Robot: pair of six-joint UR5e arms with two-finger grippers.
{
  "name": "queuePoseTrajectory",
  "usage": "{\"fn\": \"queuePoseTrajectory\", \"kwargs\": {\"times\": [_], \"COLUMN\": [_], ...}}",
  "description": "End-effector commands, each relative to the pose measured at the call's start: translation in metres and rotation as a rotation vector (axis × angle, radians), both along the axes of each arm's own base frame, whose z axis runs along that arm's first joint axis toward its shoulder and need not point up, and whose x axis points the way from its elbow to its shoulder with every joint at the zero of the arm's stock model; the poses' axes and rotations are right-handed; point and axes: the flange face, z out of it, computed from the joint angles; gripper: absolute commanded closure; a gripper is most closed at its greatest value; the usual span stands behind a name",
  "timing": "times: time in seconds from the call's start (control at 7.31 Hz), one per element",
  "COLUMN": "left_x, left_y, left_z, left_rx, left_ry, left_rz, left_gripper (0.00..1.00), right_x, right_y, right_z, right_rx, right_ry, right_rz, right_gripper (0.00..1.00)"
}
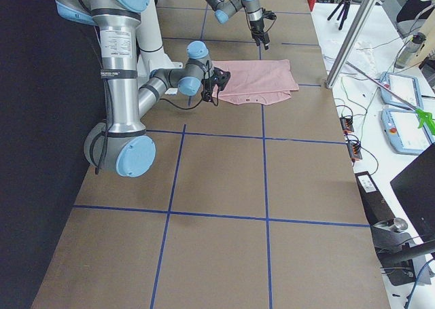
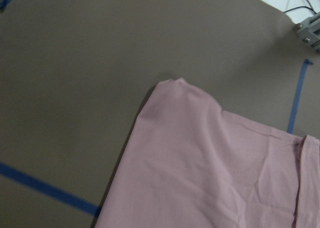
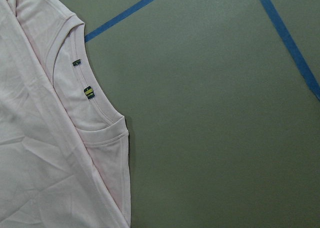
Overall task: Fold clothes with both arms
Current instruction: 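Release the shirt and move the left gripper to its corner nearest the robot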
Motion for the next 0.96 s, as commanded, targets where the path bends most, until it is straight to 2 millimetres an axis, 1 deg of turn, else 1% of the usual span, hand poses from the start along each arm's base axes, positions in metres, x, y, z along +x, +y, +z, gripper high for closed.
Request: {"fn": "queuePoseTrajectory", "kwargs": {"times": [0.0, 0.14, 0.27, 0.41, 0.55, 0.82], "left_x": [0.009, 0.032, 0.067, 0.084, 0.105, 0.105], "left_y": [0.092, 0.126, 0.166, 0.191, 0.219, 0.223], "left_z": [0.008, 0.011, 0.02, 0.023, 0.03, 0.027], "left_rx": [-0.185, -0.233, -0.287, -0.34, -0.372, -0.386], "left_ry": [0.012, -0.007, -0.05, -0.072, -0.107, -0.104], "left_rz": [0.012, -0.008, -0.009, -0.006, 0.022, 0.007], "left_gripper": [0.04, 0.04, 0.04, 0.04, 0.04, 0.04], "right_x": [-0.002, -0.003, -0.003, -0.003, -0.003, -0.003], "right_y": [0.0, 0.0, -0.001, -0.001, -0.001, -0.002], "right_z": [-0.001, -0.001, 0.0, 0.0, 0.0, 0.0], "right_rx": [0.002, 0.011, 0.012, 0.012, 0.012, 0.013], "right_ry": [-0.002, 0.0, 0.003, 0.003, 0.003, 0.004], "right_rz": [-0.006, -0.012, -0.01, -0.01, -0.01, -0.007], "right_gripper": [0.0, 0.0, 0.0, 0.0, 0.0, 0.0]}}
